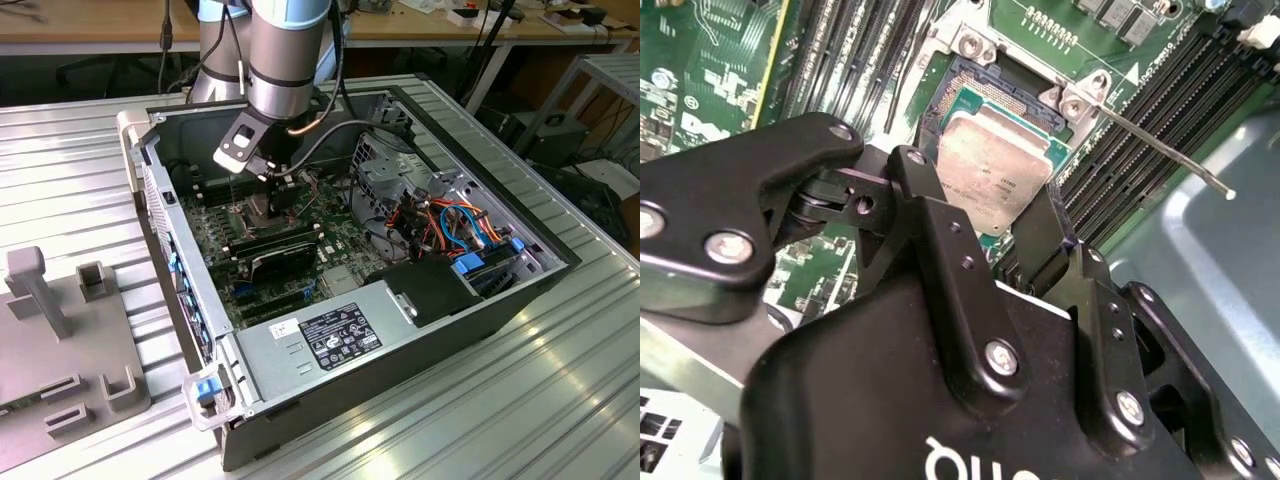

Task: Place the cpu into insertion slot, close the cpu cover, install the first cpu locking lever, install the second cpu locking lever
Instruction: 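Place the cpu into insertion slot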

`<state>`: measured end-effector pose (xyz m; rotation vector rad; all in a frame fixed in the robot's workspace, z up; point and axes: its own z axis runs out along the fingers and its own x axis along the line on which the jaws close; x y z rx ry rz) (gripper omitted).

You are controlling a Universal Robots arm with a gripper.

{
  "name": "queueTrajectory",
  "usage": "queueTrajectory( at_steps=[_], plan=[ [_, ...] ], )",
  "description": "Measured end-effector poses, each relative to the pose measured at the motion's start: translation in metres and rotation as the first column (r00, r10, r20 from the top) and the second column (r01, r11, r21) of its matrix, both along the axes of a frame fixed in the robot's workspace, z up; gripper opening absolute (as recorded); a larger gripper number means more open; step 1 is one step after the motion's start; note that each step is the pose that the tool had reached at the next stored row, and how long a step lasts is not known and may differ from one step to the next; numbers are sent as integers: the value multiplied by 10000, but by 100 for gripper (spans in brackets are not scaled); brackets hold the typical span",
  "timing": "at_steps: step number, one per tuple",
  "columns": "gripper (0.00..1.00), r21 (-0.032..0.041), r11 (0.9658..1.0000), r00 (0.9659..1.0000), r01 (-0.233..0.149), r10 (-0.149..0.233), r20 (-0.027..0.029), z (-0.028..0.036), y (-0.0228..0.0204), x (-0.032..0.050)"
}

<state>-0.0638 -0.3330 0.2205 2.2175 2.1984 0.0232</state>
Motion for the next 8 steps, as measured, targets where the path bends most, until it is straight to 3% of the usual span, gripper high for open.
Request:
queueTrajectory(
  at_steps=[8],
  plan=[
    [55, 2, 10000, 10000, -19, 19, -36, -124, 0, 12]
  ],
)
